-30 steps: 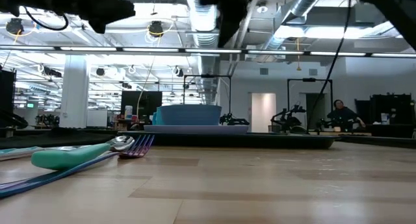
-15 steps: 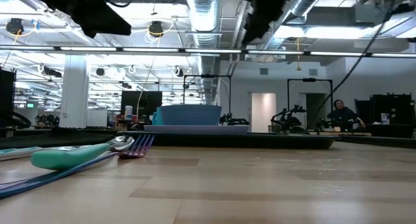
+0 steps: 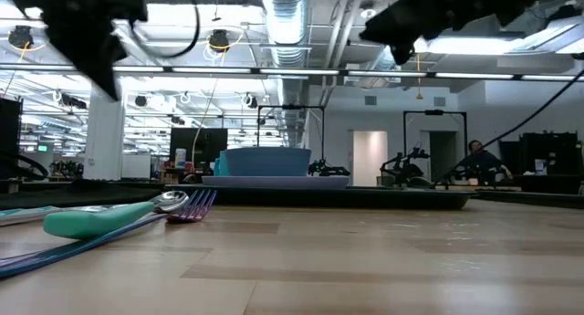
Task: Set up tray
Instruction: Put the black napkin beside of the purple plate on the tray
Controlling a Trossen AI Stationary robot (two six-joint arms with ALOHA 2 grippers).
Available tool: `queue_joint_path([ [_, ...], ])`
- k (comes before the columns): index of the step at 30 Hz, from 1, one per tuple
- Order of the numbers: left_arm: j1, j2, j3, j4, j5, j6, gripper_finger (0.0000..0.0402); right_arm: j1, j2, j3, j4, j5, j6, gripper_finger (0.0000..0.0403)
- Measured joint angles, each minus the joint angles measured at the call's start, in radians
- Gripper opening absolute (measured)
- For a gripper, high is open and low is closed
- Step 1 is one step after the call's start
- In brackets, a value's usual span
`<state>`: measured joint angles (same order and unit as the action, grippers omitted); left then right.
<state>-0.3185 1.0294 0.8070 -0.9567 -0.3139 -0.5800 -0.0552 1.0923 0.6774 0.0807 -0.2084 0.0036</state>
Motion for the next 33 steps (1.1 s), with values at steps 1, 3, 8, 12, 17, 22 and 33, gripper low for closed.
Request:
queue_joint_path([
  [1, -0.007, 0.017, 0.006, -0.025, 0.041, -0.035, 0.0068, 0.016, -0.011, -0.015, 0.021, 0.0, 0.0, 0.0087],
  [3, -0.021, 0.048, 0.01, -0.056, 0.115, -0.086, 0.0067, 0.047, -0.02, -0.033, 0.075, 0.0, 0.004, 0.0087],
  [8, -0.064, 0.132, 0.01, -0.084, 0.248, -0.15, 0.007, 0.112, -0.013, -0.046, 0.115, 0.002, 0.005, 0.0087],
  [12, -0.095, 0.217, 0.01, -0.068, 0.277, -0.154, 0.0081, 0.154, 0.012, -0.046, 0.135, 0.054, 0.005, 0.0087],
  [17, -0.123, 0.323, 0.01, -0.04, 0.314, -0.15, 0.0103, 0.173, 0.026, -0.046, 0.143, 0.084, 0.005, 0.0087],
  [22, -0.163, 0.403, 0.01, 0.014, 0.38, -0.118, 0.0127, 0.173, 0.026, -0.046, 0.145, 0.084, 0.023, 0.0087],
  [33, -0.306, 0.424, 0.01, 0.133, 0.406, -0.166, 0.0146, 0.173, 0.026, -0.046, 0.145, 0.087, 0.024, 0.0087],
])
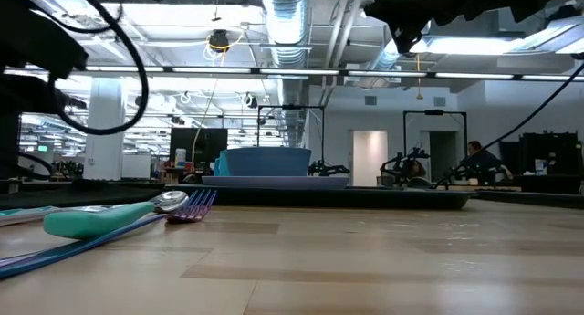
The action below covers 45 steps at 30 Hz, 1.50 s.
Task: Set up tray
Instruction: Put the black napkin beside of the purple plate on the tray
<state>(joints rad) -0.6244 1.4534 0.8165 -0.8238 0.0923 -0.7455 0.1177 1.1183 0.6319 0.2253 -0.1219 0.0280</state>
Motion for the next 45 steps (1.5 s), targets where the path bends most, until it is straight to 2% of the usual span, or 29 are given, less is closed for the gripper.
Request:
queue_joint_path([
  [8, -0.056, 0.007, 0.0, 0.01, -0.104, -0.009, 0.0146, 0.0, 0.0, 0.0, 0.0, 0.0, 0.0, 0.0087],
  [14, -0.057, 0.046, 0.0, 0.012, -0.065, -0.01, 0.0146, 0.0, 0.0, 0.0, 0.0, 0.0, 0.0, 0.0087],
  [23, -0.057, 0.203, 0.008, -0.012, -0.025, 0.022, 0.0147, 0.0, 0.0, 0.0, -0.002, 0.0, 0.0, 0.0087],
  [28, -0.055, 0.221, 0.011, -0.015, -0.029, 0.029, 0.0144, 0.0, 0.0, 0.0, -0.003, 0.0, -0.001, 0.0087],
  [33, -0.046, 0.225, 0.015, -0.021, -0.038, 0.073, 0.0108, 0.0, 0.0, 0.0, -0.003, 0.0, -0.001, 0.0087],
  [40, -0.043, 0.23, 0.03, -0.059, -0.057, 0.121, 0.0011, 0.0, 0.0, 0.0, -0.003, -0.001, -0.001, 0.0087],
  [45, -0.043, 0.235, 0.06, -0.103, -0.058, 0.122, 0.0005, 0.0, 0.0, 0.0, -0.003, -0.001, -0.002, 0.0087],
])
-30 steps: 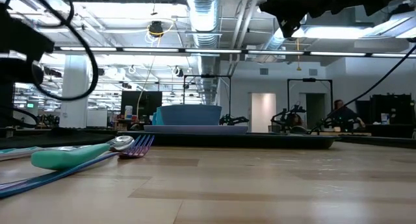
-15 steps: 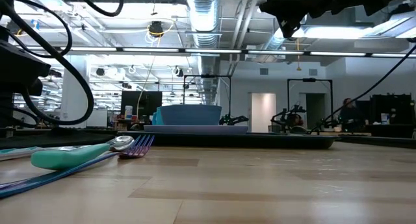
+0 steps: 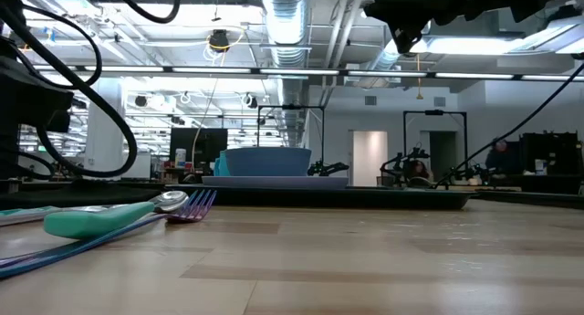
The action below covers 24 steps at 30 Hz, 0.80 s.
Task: Set up tray
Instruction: Put the black napkin beside of the purple plate on the tray
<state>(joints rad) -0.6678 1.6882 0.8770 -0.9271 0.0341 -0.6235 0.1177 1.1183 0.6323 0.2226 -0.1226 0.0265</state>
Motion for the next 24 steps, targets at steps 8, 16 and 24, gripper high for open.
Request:
queue_joint_path([
  [8, 0.0, 0.002, 0.108, -0.228, 0.009, 0.004, 0.0001, 0.0, 0.0, 0.0, 0.0, 0.0, -0.001, 0.0087],
  [16, 0.007, -0.018, 0.308, -0.545, -0.121, 0.051, 0.0, 0.0, 0.0, 0.0, 0.013, -0.003, -0.009, 0.0087],
  [24, 0.068, -0.127, 0.502, -0.644, -0.27, 0.083, 0.0, 0.0, 0.0, 0.0, 0.018, -0.006, -0.097, 0.0087],
])
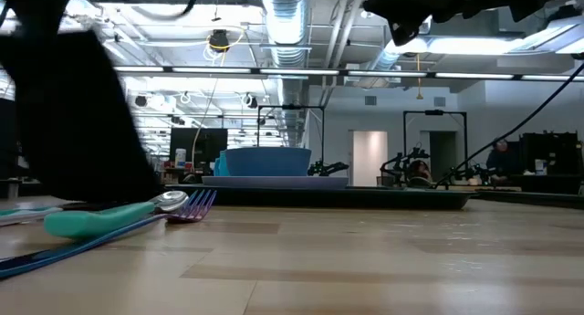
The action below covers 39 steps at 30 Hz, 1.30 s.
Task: Set up tray
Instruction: Put the black napkin beside of the purple plate on the tray
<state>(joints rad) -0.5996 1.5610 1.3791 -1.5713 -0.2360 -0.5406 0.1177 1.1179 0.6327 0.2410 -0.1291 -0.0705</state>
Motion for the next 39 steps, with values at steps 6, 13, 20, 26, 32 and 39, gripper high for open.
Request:
queue_joint_path([
  [6, 0.066, -0.058, 0.133, 0.0, -0.088, 0.065, 0.0, 0.0, 0.0, 0.0, 0.002, 0.055, -0.145, 0.0087],
  [13, 0.146, -0.07, 0.3, 0.001, -0.202, 0.211, 0.0, -0.011, 0.0, 0.0, 0.039, 0.236, -0.14, 0.0087],
  [20, 0.299, -0.067, 0.338, 0.038, -0.184, 0.287, 0.0, -0.015, 0.0, 0.0, 0.065, 0.235, -0.14, 0.0087],
  [26, 0.414, 0.013, 0.344, 0.056, -0.055, 0.342, 0.0, -0.015, 0.0, 0.0, 0.139, 0.235, -0.148, 0.0096],
  [32, 0.44, 0.126, 0.464, 0.025, 0.052, 0.423, 0.0, -0.015, 0.063, 0.003, 0.223, 0.267, -0.171, 0.0125],
  [39, 0.432, 0.208, 0.703, 0.001, 0.101, 0.426, 0.0, -0.007, 0.225, 0.106, 0.227, 0.267, -0.174, 0.0178],
])
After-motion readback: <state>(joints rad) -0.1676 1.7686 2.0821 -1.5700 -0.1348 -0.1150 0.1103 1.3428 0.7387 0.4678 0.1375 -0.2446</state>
